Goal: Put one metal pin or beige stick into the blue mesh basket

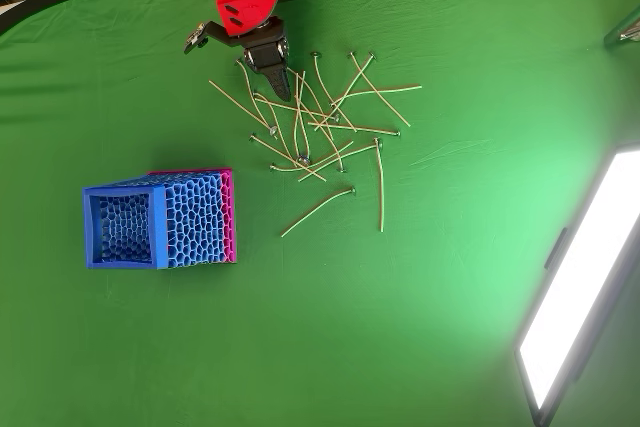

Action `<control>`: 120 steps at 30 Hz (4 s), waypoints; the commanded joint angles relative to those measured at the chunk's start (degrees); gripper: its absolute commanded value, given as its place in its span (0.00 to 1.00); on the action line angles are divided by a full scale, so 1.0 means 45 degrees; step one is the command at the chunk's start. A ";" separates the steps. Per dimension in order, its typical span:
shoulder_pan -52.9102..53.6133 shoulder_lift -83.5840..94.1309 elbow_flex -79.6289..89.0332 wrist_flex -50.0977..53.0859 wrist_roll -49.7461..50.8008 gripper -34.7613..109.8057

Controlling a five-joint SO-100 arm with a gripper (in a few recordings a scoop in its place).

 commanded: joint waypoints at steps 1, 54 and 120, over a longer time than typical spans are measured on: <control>-0.0117 0.0117 -0.0098 -0.0156 -0.0117 0.24; -0.1152 -0.7949 -1.0391 0.2930 0.0137 0.24; 0.3223 -1.9492 -1.4434 0.0762 0.7363 0.24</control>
